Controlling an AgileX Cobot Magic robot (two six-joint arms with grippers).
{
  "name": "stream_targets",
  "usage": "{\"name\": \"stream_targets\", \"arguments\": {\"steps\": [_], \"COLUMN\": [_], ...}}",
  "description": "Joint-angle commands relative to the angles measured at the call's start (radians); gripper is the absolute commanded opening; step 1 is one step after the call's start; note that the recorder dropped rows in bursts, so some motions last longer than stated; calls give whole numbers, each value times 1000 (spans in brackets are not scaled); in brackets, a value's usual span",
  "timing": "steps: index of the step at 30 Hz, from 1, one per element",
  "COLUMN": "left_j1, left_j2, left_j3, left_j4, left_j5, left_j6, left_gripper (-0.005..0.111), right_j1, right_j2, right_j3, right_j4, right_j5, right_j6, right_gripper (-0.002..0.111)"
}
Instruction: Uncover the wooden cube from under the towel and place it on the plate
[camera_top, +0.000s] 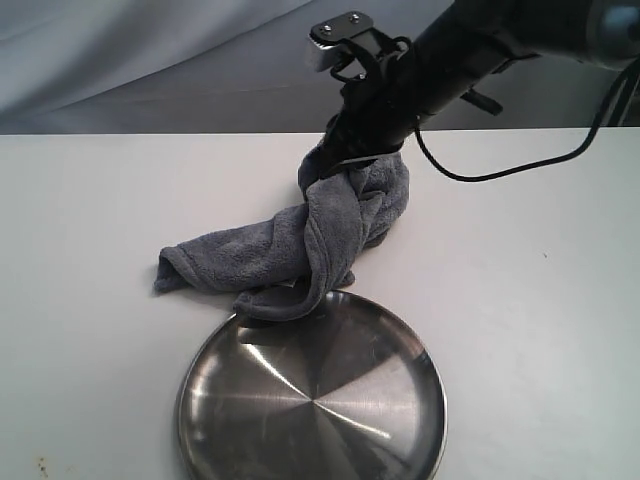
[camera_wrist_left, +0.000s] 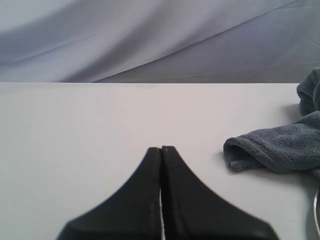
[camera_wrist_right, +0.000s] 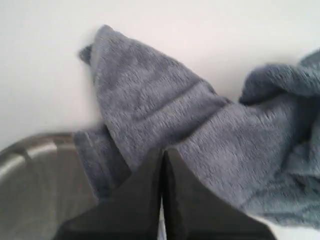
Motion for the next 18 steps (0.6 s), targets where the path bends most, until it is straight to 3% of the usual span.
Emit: {"name": "stream_targets", "arguments": {"steps": [1, 7, 15, 16, 18], "left_j1": [-5, -5, -5, -5, -5], "left_j2": [-3, -3, -3, -3, -3], "left_j3": [0, 0, 0, 0, 0], "left_j4": [2, 2, 2, 2, 2], "left_j5": [-11, -11, -11, -11, -11], "left_j6": [-2, -2, -2, -2, -2], "left_gripper": [0, 0, 0, 0, 0], "right_j1": [38, 43, 41, 41, 41], "right_j2": [-1, -1, -1, -1, -1], "right_j3": [-5, -5, -5, -5, -5], "right_j4": [48, 48, 39, 26, -60], "right_j5": [-135, -317, -326, -326, -318], "right_j6": [-41, -39, -39, -39, -39], "right_gripper": [0, 0, 1, 5, 26]}}
